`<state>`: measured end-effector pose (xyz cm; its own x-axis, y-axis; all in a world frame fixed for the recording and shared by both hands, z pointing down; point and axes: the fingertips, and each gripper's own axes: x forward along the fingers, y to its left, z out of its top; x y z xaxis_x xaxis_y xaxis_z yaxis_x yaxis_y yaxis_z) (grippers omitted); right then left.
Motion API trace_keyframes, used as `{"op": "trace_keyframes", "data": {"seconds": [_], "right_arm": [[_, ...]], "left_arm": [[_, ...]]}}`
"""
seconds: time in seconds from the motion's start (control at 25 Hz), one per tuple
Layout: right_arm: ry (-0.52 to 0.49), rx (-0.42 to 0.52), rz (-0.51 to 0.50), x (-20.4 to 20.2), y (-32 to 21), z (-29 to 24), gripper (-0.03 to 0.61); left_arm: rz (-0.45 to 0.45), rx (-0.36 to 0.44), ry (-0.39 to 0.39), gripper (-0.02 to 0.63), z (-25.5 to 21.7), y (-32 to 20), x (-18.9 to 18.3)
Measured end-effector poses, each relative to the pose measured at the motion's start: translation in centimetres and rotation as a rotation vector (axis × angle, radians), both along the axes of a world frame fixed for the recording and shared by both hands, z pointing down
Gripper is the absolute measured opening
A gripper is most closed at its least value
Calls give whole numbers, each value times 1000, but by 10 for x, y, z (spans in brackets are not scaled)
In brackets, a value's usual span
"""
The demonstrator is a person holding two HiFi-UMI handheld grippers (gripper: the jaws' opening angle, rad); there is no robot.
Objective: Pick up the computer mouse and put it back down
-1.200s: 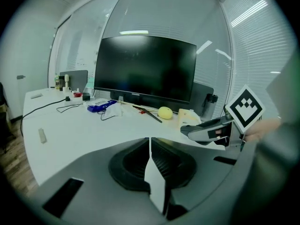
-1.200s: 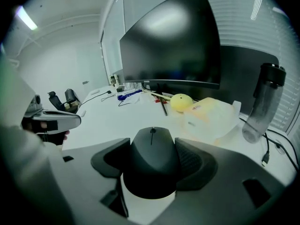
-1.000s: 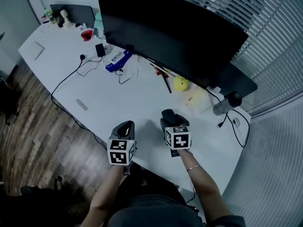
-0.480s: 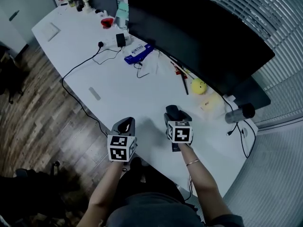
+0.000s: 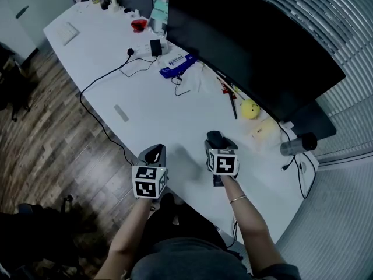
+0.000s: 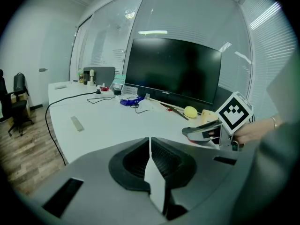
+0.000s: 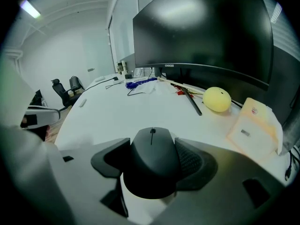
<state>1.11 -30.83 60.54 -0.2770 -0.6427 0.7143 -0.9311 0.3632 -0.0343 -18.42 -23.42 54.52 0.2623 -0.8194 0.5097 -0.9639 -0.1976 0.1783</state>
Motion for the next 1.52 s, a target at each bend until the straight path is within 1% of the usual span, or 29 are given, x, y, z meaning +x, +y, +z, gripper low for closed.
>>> {"op": "trace_keyframes", "data": {"seconds": [0.4,0.56,1.04,1.16,1.2,1.28,1.44,1.52], "right_arm": [[16,-21,10,3,-1,8,299],[7,-25,-6,1,-1,11,301],[16,-11,-13,1,-1,10,305],[17,-5,-13,1,-2,10,307],[16,-1,-10,2,-2,10,323],[8,11,-3,2,-1,6,327],[-16,36,11,0,2,-5,326],[-28,54,25,1,4,-12,313]], "left_arm": [[-13,-11,6,31,5,1,-8],[-17,-20,8,31,7,1,-10],[-12,-15,16,31,5,0,-9],[-11,-12,14,31,4,0,-10],[-9,-10,12,31,4,1,-10],[-5,-7,9,31,3,1,-11],[2,2,6,31,0,2,-13],[4,9,7,31,-2,1,-13]]}}
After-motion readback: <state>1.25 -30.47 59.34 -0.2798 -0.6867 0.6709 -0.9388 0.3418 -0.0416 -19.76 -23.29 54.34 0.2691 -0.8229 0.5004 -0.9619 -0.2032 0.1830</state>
